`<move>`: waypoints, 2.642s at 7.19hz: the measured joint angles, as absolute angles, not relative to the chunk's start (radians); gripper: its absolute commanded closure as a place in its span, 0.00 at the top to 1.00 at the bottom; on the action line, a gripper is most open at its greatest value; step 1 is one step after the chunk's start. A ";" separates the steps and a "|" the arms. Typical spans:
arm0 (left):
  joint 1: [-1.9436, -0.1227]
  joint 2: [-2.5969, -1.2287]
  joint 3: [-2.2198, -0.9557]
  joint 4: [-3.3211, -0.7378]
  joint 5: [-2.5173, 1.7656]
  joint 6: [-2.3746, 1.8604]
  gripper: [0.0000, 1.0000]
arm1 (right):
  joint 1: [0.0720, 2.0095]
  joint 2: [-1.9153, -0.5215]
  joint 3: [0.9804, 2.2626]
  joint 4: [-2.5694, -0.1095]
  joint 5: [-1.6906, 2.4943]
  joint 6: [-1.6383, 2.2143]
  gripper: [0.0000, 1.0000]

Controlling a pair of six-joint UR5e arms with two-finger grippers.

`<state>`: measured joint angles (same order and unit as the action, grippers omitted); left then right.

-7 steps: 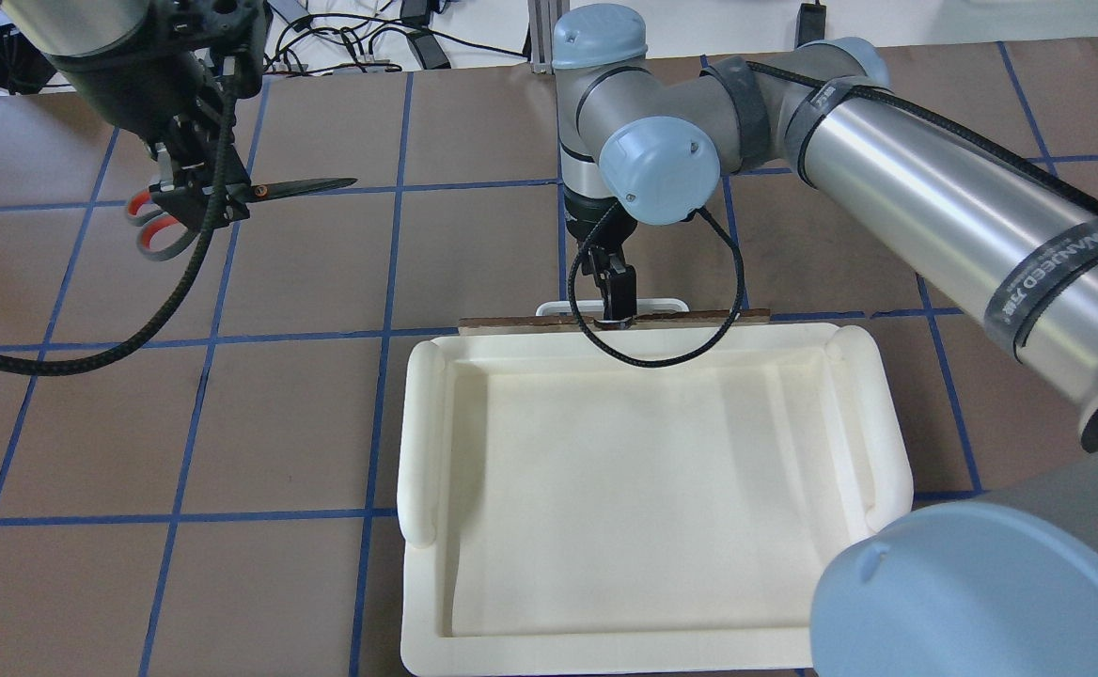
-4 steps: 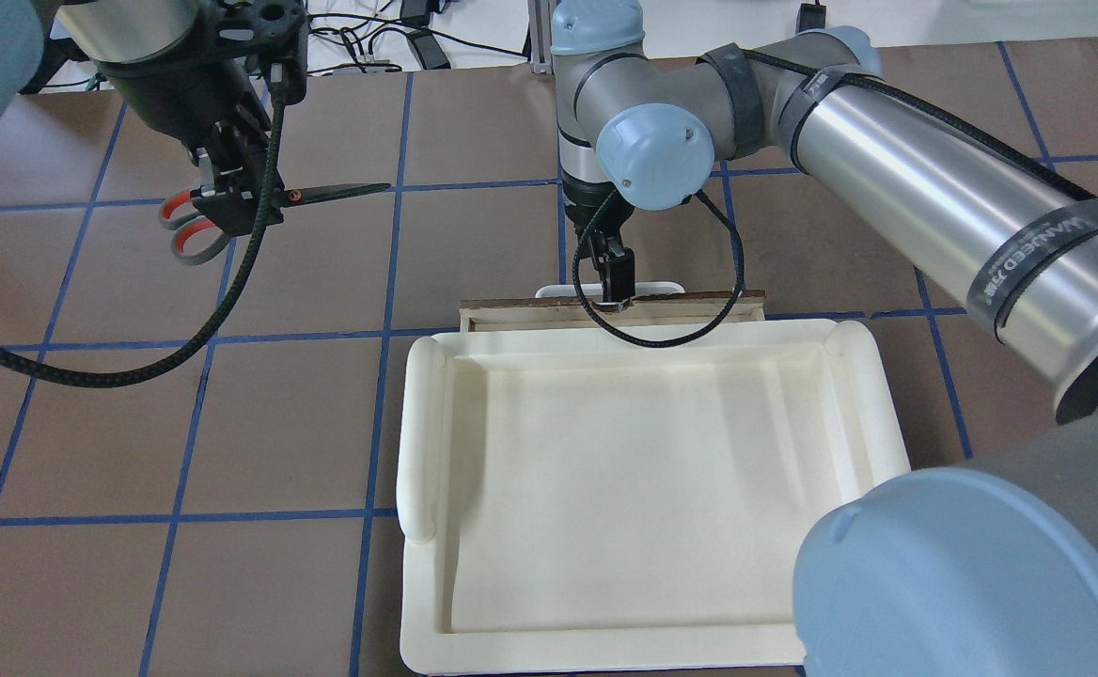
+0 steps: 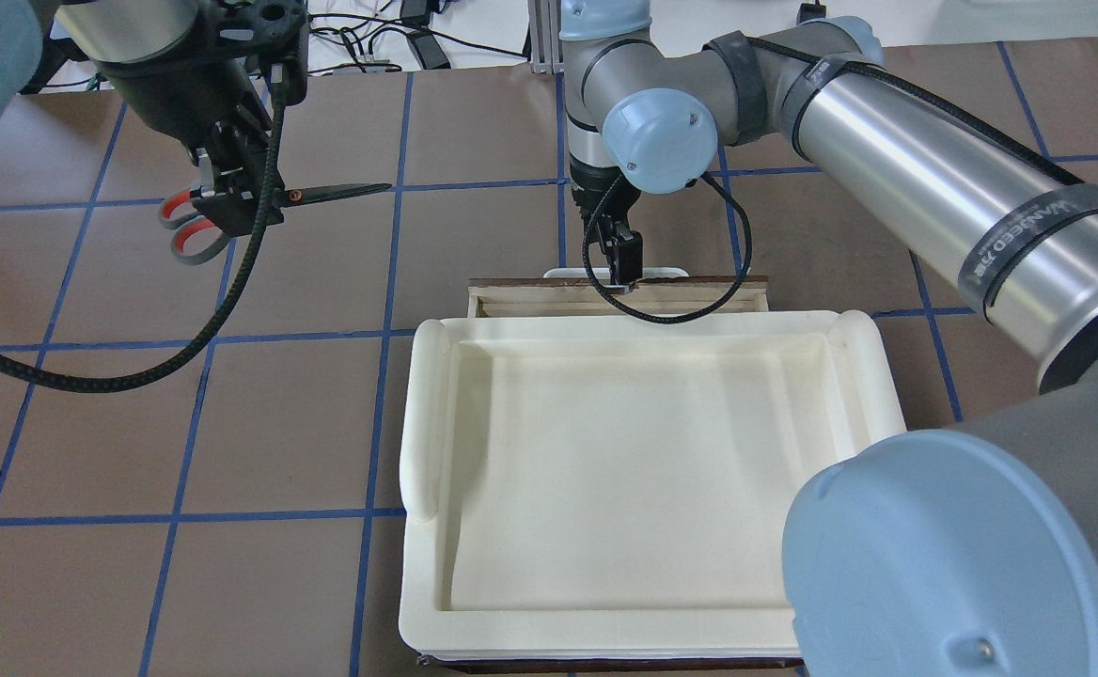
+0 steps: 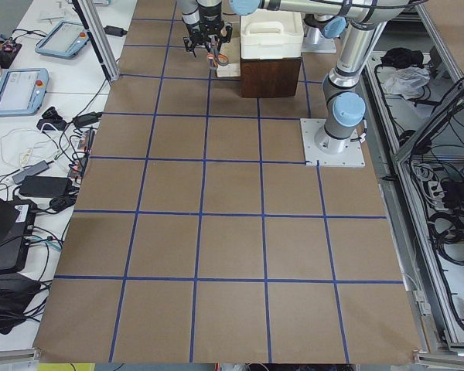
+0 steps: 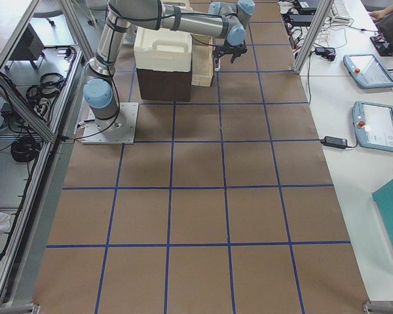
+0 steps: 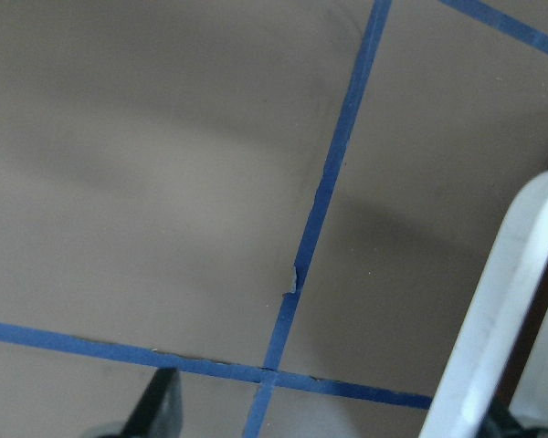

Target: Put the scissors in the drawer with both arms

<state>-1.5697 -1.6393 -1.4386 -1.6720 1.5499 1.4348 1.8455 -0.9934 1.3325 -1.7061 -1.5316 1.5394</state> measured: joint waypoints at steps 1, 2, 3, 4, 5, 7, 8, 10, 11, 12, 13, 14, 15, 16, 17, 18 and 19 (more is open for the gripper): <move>-1.570 -1.639 -1.439 -1.672 1.553 1.437 0.00 | 1.844 -0.987 1.320 -1.711 -1.532 1.538 1.00; -1.571 -1.639 -1.439 -1.672 1.554 1.438 0.00 | 1.843 -0.980 1.304 -1.713 -1.532 1.537 1.00; -1.571 -1.638 -1.439 -1.672 1.556 1.439 0.00 | 1.843 -0.972 1.290 -1.713 -1.531 1.532 1.00; -1.571 -1.638 -1.439 -1.672 1.558 1.439 0.00 | 1.843 -0.966 1.279 -1.715 -1.531 1.520 1.00; -1.571 -1.638 -1.439 -1.673 1.558 1.440 0.00 | 1.844 -0.959 1.271 -1.715 -1.531 1.510 1.00; -1.571 -1.637 -1.439 -1.674 1.558 1.442 0.00 | 1.842 -0.936 1.235 -1.720 -1.530 1.497 1.00; -1.571 -1.637 -1.439 -1.674 1.559 1.443 0.00 | 1.839 -0.923 1.216 -1.723 -1.528 1.491 1.00; -1.571 -1.638 -1.439 -1.675 1.558 1.443 0.00 | 1.831 -0.910 1.200 -1.734 -1.528 1.479 1.00; -1.571 -1.638 -1.439 -1.675 1.558 1.443 0.00 | 1.828 -0.908 1.199 -1.736 -1.528 1.477 1.00; -1.571 -1.639 -1.439 -1.675 1.557 1.442 0.00 | 1.826 -0.908 1.202 -1.737 -1.526 1.477 1.00; -1.571 -1.641 -1.439 -1.675 1.557 1.442 0.00 | 1.826 -0.911 1.210 -1.737 -1.521 1.480 1.00; -1.571 -1.641 -1.444 -1.675 1.556 1.442 0.00 | 1.825 -0.915 1.221 -1.733 -1.522 1.481 1.00; -1.571 -1.641 -1.454 -1.673 1.557 1.441 0.00 | 1.825 -0.921 1.227 -1.729 -1.526 1.482 1.00; -1.571 -1.641 -1.462 -1.672 1.557 1.441 0.00 | 1.824 -0.929 1.231 -1.723 -1.529 1.485 1.00; -1.571 -1.642 -1.465 -1.671 1.557 1.441 0.00 | 1.823 -0.936 1.231 -1.715 -1.531 1.490 1.00; -1.571 -1.642 -1.466 -1.670 1.556 1.441 0.00 | 1.823 -0.942 1.231 -1.702 -1.532 1.493 0.93; -1.571 -1.643 -1.466 -1.669 1.556 1.442 0.00 | 1.822 -0.946 1.231 -1.692 -1.532 1.497 0.84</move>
<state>-1.5708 -1.6426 -1.4661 -1.6692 1.5557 1.4417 1.8224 -0.9462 1.2312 -1.6915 -1.5322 1.4969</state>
